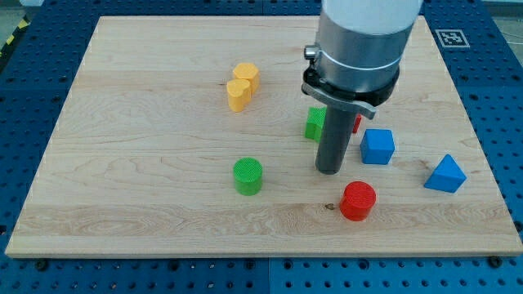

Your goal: Place the red star above the green star

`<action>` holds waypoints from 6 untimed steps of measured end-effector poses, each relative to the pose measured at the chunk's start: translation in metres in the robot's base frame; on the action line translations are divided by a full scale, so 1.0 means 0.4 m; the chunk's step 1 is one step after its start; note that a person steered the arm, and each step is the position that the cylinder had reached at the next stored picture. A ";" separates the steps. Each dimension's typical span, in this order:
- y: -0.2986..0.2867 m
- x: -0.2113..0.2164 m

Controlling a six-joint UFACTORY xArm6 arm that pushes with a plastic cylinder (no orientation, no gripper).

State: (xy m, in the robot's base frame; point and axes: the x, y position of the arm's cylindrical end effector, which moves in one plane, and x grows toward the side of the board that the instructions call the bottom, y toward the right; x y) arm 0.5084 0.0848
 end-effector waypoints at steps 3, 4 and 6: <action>0.151 -0.109; 0.150 -0.223; 0.150 -0.233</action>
